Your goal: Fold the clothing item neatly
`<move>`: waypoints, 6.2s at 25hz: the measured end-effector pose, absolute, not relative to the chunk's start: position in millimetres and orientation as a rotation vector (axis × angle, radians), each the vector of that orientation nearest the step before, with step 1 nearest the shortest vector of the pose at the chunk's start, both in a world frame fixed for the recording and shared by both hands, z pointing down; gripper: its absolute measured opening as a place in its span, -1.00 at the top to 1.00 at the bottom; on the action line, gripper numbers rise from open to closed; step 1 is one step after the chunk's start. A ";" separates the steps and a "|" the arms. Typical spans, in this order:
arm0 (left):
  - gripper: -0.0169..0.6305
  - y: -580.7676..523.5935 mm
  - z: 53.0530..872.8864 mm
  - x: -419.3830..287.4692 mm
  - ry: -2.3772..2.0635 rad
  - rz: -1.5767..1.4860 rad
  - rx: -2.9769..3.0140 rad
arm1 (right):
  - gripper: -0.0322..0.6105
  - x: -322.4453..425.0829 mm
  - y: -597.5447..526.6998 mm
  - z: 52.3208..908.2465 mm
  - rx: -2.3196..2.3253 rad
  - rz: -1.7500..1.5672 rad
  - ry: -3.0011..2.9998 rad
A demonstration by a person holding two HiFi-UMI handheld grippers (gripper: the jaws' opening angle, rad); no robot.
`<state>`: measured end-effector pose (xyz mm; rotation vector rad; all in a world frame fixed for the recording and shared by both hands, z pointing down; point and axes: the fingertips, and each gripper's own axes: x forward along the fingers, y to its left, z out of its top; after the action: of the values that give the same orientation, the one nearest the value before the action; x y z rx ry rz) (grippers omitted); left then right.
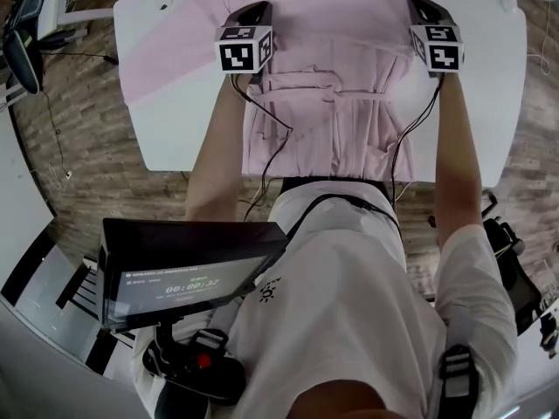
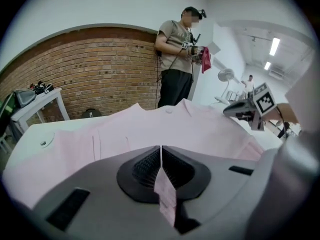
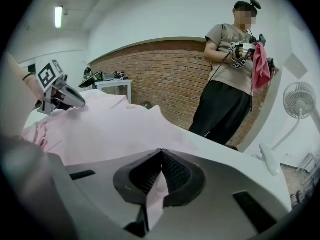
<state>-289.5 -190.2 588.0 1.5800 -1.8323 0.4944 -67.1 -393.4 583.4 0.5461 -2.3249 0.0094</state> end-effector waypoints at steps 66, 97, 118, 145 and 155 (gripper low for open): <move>0.91 -47.1 362.9 -253.6 -2.106 0.099 1.954 | 0.89 -185.4 -118.0 363.6 0.402 -0.249 -2.758; 0.94 98.5 403.9 -362.7 -2.394 0.062 1.492 | 0.89 -316.1 39.6 383.3 -0.166 -0.311 -2.833; 0.94 168.1 445.6 -429.7 -2.456 0.049 1.212 | 0.89 -364.9 104.6 386.9 -0.382 -0.319 -2.782; 0.93 186.3 515.3 -490.3 -2.409 0.065 1.011 | 0.89 -402.0 123.8 426.1 -0.487 -0.252 -2.710; 0.84 190.2 538.2 -499.5 -2.379 0.098 0.966 | 0.89 -406.5 123.4 438.6 -0.498 -0.225 -2.695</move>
<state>-499.5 190.2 538.2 0.9659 -2.3790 0.0979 -406.5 123.4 438.6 -0.4976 -2.6952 -0.2251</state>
